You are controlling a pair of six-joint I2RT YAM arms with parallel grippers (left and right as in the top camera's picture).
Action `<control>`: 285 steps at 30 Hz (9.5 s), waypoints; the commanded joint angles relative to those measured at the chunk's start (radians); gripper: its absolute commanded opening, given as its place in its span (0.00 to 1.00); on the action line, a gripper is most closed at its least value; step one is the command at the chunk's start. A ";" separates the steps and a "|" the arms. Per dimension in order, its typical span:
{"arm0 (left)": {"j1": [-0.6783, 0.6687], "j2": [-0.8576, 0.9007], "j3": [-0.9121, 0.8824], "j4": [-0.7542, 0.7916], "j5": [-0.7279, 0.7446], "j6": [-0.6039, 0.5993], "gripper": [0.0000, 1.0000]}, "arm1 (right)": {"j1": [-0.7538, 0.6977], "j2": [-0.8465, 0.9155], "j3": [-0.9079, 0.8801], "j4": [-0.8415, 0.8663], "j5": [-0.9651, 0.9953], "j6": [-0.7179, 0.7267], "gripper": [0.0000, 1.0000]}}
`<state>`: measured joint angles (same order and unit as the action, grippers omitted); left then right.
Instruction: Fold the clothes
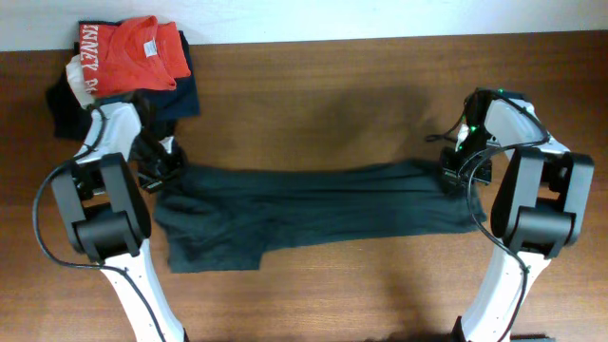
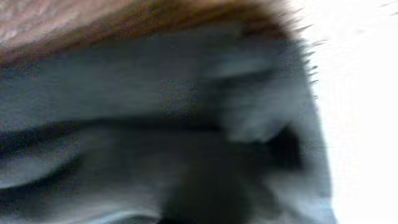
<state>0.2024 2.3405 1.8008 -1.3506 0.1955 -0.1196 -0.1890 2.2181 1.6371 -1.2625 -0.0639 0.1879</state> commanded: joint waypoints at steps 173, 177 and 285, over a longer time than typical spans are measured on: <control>-0.012 -0.206 -0.425 0.352 0.447 0.184 0.79 | 0.039 -0.325 0.362 -0.350 -0.014 0.048 0.99; -0.013 -0.206 -0.425 0.352 0.426 0.165 0.62 | 0.039 -0.325 0.362 -0.350 -0.014 0.048 0.99; -0.417 -0.029 0.476 -0.322 0.024 -0.014 0.01 | 0.039 -0.325 0.362 -0.429 -0.060 -0.008 0.99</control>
<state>-0.1719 2.3283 2.2688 -1.6825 0.2108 -0.1104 -0.1482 1.8973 1.9945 -1.6878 -0.1177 0.1829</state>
